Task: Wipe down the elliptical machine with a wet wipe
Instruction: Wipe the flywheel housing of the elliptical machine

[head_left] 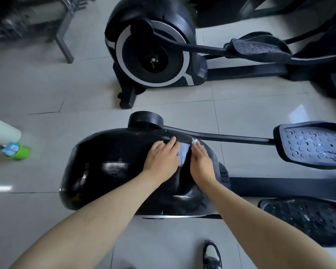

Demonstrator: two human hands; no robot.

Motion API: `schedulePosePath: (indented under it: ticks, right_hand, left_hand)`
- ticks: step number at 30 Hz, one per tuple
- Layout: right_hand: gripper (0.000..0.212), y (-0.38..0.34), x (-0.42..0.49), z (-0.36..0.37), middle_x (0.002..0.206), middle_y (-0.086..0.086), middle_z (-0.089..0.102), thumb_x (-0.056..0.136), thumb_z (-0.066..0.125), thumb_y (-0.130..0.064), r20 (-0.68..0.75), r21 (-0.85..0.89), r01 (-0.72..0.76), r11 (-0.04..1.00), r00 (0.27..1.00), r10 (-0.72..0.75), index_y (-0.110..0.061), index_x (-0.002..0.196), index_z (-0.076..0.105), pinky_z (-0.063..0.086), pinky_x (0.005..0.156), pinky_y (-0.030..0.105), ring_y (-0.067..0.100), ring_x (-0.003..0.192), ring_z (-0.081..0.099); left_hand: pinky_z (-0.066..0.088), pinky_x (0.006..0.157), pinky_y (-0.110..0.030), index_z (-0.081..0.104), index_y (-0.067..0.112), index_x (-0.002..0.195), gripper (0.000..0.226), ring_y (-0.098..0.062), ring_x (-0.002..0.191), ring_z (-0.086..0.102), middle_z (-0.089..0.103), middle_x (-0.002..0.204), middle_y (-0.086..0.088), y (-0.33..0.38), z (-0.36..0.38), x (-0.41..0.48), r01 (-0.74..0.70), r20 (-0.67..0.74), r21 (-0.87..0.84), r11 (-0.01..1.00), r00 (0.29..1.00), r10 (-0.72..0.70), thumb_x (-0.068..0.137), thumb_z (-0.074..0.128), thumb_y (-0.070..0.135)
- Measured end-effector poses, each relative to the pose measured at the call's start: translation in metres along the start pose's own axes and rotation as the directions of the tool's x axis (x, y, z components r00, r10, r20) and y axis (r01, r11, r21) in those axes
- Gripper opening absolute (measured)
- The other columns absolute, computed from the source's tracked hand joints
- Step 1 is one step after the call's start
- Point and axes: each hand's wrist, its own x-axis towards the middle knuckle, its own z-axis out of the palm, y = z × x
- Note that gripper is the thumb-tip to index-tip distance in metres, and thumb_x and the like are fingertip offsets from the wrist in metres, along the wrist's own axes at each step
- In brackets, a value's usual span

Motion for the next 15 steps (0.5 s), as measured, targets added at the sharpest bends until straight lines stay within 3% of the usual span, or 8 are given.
schedulePosePath:
  ticks: [2, 3, 4, 6, 8, 10, 13, 15]
  right_hand:
    - [0.034, 0.013, 0.006, -0.003, 0.124, -0.002, 0.052, 0.099, 0.027, -0.026, -0.049, 0.052, -0.106, 0.993, 0.993, 0.108, -0.016, 0.117, 0.054, 0.033, 0.111, 0.03, 0.016, 0.121, 0.044]
    - [0.032, 0.016, 0.006, -0.002, 0.125, 0.001, 0.051, 0.097, 0.027, -0.026, -0.051, 0.048, -0.124, 0.991, 0.991, 0.126, -0.013, 0.114, 0.051, 0.035, 0.111, 0.034, 0.019, 0.12, 0.045]
    - [0.036, 0.015, 0.004, -0.001, 0.139, 0.003, 0.051, 0.1, 0.028, -0.022, -0.031, 0.032, -0.112, 0.993, 0.993, 0.113, -0.01, 0.126, 0.05, 0.033, 0.116, 0.036, 0.02, 0.131, 0.044]
    - [0.048, 0.005, -0.005, 0.005, 0.163, -0.008, 0.029, 0.108, 0.03, -0.015, 0.036, 0.051, -0.018, 0.999, 0.999, 0.016, -0.017, 0.155, 0.038, 0.021, 0.125, 0.029, 0.007, 0.15, 0.024]
    - [0.051, -0.003, -0.01, 0.009, 0.162, -0.017, 0.019, 0.109, 0.032, -0.01, 0.098, 0.075, 0.12, 0.99, 0.987, -0.127, -0.021, 0.16, 0.032, 0.011, 0.122, 0.016, -0.001, 0.151, 0.011]
    - [0.055, -0.002, -0.004, 0.01, 0.163, -0.017, 0.018, 0.108, 0.033, -0.004, 0.124, 0.041, 0.188, 0.981, 0.974, -0.192, -0.023, 0.159, 0.033, 0.009, 0.12, 0.014, 0.001, 0.152, 0.01]
    - [0.055, 0.013, 0.006, 0.001, 0.166, -0.005, 0.026, 0.106, 0.03, -0.005, 0.038, 0.0, -0.014, 1.0, 0.999, 0.014, -0.019, 0.159, 0.031, 0.013, 0.121, 0.02, 0.013, 0.154, 0.019]
    - [0.048, 0.019, 0.004, -0.001, 0.161, 0.004, 0.035, 0.105, 0.029, -0.008, -0.017, 0.031, -0.158, 0.987, 0.987, 0.159, -0.011, 0.152, 0.036, 0.019, 0.123, 0.03, 0.025, 0.151, 0.027]
  left_hand:
    - [0.039, 0.107, -0.035, 0.066, 0.015, 0.133, 0.059, -0.02, 0.1, 0.069, 0.06, 0.144, -0.007, -0.002, 0.002, -0.001, -0.013, -0.015, 0.009, 1.0, 1.0, 0.013, 0.089, 0.029, 0.03]
    - [0.04, 0.106, -0.035, 0.068, 0.015, 0.13, 0.059, -0.021, 0.096, 0.069, 0.062, 0.142, -0.007, -0.002, 0.002, -0.001, -0.015, -0.031, 0.003, 1.0, 0.999, 0.015, 0.088, 0.028, 0.03]
    - [0.04, 0.106, -0.035, 0.068, 0.014, 0.129, 0.059, -0.021, 0.096, 0.069, 0.062, 0.141, -0.007, -0.001, 0.003, -0.001, -0.012, -0.04, -0.008, 1.0, 0.999, 0.012, 0.088, 0.028, 0.03]
    - [0.04, 0.11, -0.038, 0.066, 0.013, 0.132, 0.058, -0.022, 0.101, 0.067, 0.059, 0.145, -0.008, 0.001, 0.003, -0.001, 0.005, -0.027, -0.037, 0.999, 1.0, -0.006, 0.089, 0.029, 0.029]
    - [0.036, 0.114, -0.04, 0.062, 0.013, 0.137, 0.052, -0.024, 0.111, 0.065, 0.054, 0.15, -0.009, 0.0, 0.002, -0.002, 0.011, -0.036, -0.073, 0.997, 0.999, -0.014, 0.092, 0.039, 0.023]
    - [0.037, 0.113, -0.041, 0.063, 0.011, 0.135, 0.047, -0.028, 0.114, 0.062, 0.055, 0.149, -0.009, -0.005, 0.0, 0.001, -0.013, -0.074, -0.146, 0.989, 0.997, 0.002, 0.09, 0.051, 0.011]
    - [0.049, 0.101, -0.041, 0.066, 0.005, 0.131, 0.048, -0.031, 0.102, 0.057, 0.062, 0.141, -0.01, -0.026, -0.006, 0.006, -0.056, -0.135, -0.17, 0.984, 0.99, 0.033, 0.085, 0.06, -0.006]
    - [0.051, 0.1, -0.044, 0.065, 0.003, 0.131, 0.052, -0.032, 0.107, 0.056, 0.063, 0.139, -0.011, -0.047, -0.006, 0.001, -0.029, -0.163, -0.137, 0.99, 0.987, 0.006, 0.081, 0.073, -0.004]
